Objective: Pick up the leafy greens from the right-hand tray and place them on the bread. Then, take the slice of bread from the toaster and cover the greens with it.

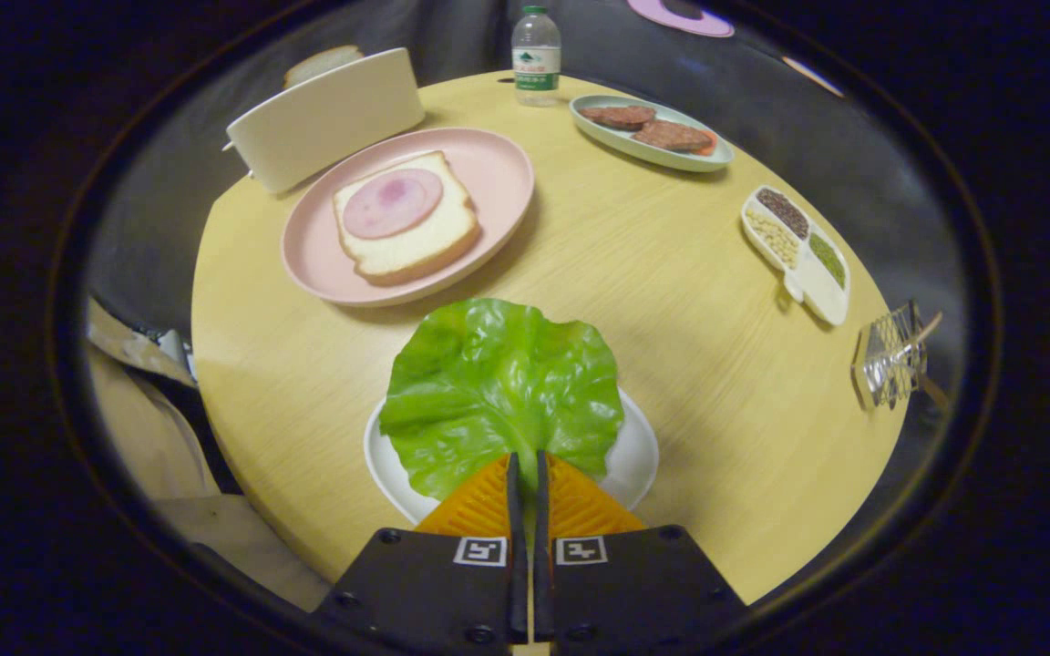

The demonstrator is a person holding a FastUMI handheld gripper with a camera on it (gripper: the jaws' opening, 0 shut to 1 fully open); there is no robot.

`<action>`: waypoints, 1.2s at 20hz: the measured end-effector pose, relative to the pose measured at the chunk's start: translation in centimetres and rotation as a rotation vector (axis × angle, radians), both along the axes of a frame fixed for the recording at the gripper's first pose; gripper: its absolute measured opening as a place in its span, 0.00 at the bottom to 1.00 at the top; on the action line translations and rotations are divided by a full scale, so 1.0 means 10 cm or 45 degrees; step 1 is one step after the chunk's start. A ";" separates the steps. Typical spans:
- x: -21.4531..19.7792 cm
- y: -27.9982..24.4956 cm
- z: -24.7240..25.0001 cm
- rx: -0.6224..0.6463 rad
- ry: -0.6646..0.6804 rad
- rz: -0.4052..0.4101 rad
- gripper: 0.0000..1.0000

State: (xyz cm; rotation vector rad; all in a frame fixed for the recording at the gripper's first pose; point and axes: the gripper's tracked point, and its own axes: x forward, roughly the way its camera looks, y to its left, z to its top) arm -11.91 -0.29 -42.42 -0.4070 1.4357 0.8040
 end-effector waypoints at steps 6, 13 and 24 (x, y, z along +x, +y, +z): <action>-0.24 0.13 0.12 0.005 0.018 0.136 0.03; -0.06 0.18 0.52 0.001 -0.077 0.010 0.03; 0.22 0.49 1.07 0.005 -0.199 -0.073 0.03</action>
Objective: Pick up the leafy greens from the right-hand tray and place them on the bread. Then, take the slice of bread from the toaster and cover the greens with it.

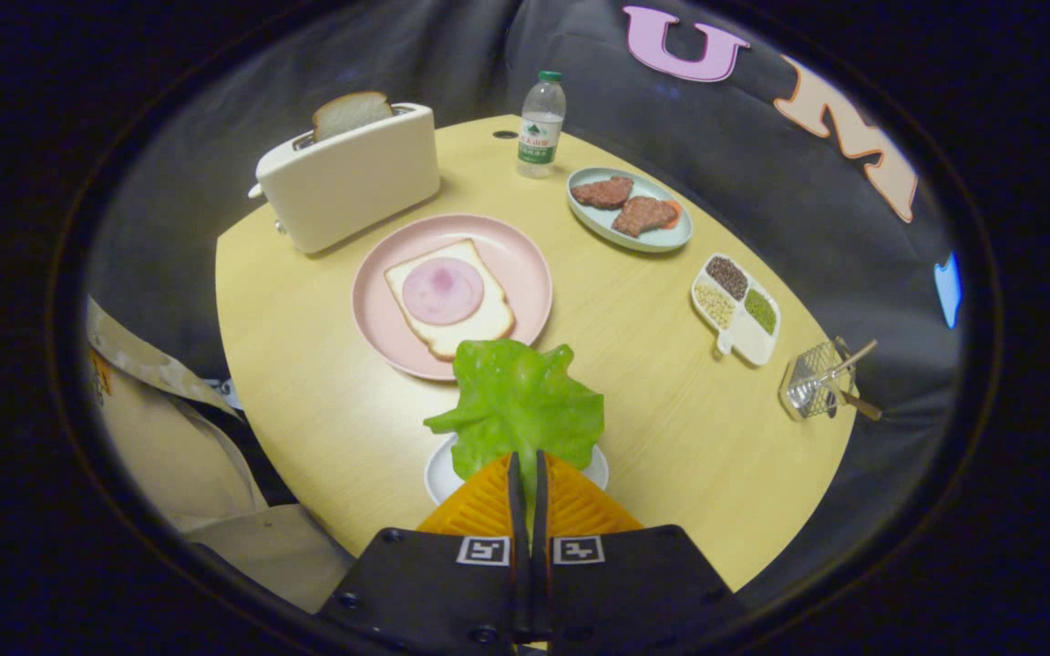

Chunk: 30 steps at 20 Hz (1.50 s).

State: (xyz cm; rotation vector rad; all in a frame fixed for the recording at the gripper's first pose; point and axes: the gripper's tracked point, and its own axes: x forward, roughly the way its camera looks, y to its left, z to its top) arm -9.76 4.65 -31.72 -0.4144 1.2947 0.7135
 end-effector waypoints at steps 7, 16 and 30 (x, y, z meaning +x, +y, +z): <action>0.30 0.58 0.02 0.074 -0.052 -0.019 0.03; 0.47 1.34 -0.30 0.170 -0.010 -0.006 0.04; 0.36 1.41 -0.83 0.055 0.023 0.033 0.47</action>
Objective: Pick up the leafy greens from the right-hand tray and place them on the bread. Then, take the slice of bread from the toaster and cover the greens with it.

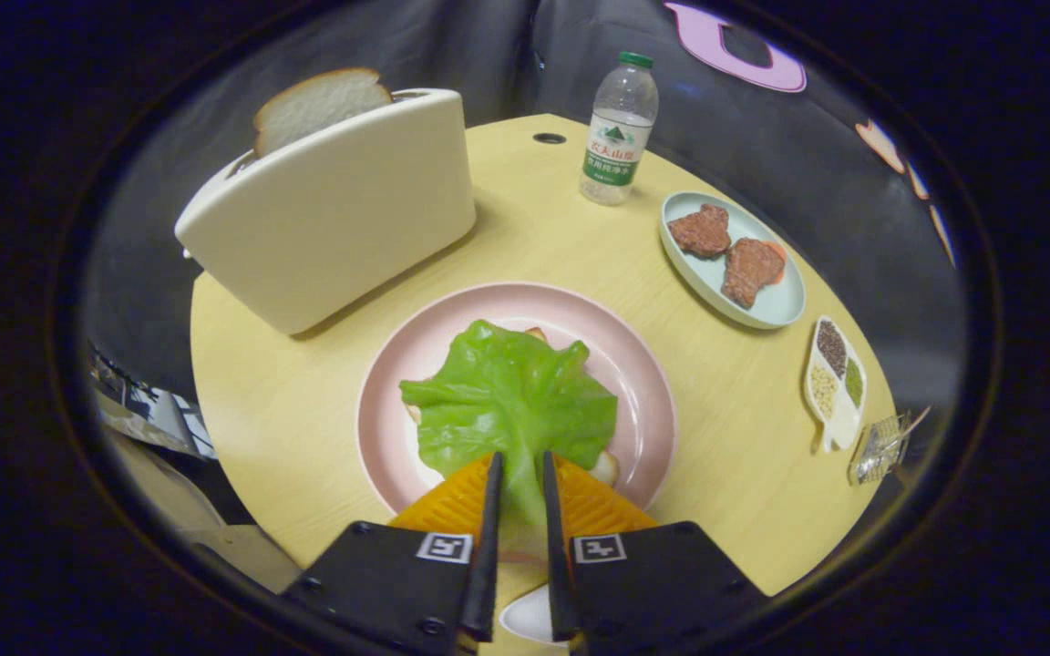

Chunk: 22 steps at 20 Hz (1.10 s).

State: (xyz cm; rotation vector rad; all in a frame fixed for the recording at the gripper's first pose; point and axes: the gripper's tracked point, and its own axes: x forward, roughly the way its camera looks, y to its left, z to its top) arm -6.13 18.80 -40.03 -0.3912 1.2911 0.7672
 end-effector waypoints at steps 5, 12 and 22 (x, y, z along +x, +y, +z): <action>0.02 0.05 0.15 0.018 -0.045 -0.029 0.91; 0.41 0.42 0.90 0.161 -0.121 -0.175 1.00; 0.85 1.57 1.86 0.456 -0.023 -0.411 0.98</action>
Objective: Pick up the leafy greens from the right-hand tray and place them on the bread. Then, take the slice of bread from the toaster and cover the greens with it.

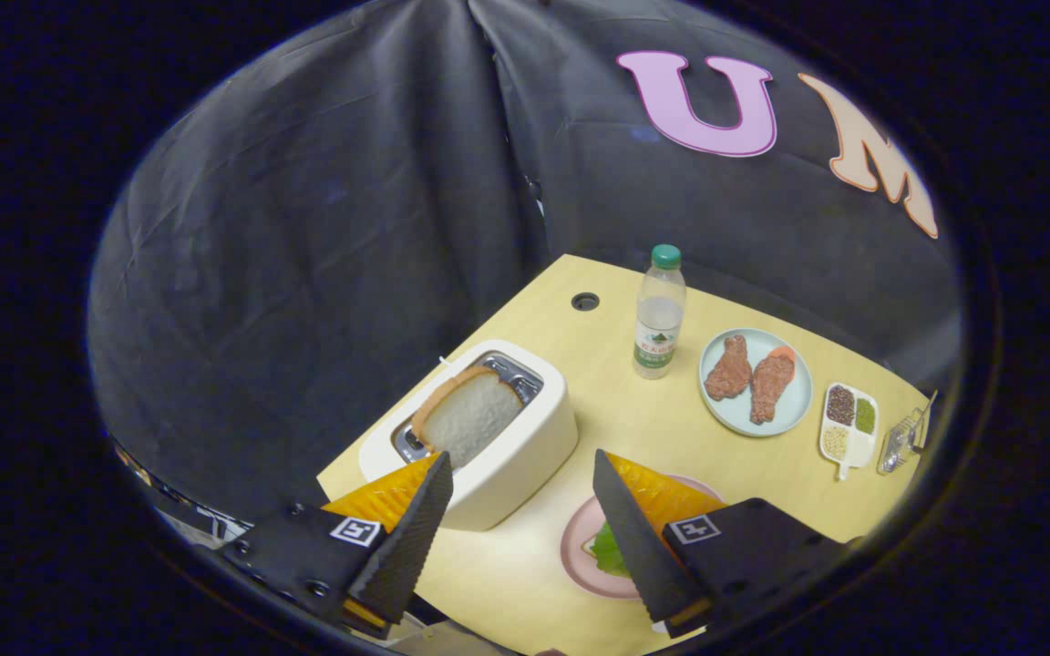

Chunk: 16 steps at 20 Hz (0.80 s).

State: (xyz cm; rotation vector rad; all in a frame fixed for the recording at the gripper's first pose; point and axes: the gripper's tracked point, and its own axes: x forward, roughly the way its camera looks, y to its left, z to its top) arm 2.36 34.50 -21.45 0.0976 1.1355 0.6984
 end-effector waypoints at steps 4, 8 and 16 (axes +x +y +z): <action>0.00 0.40 0.07 0.064 0.062 -0.036 0.97; 0.15 0.69 0.04 0.087 0.074 -0.119 0.97; 0.00 0.86 -0.34 -0.037 0.132 -0.076 0.96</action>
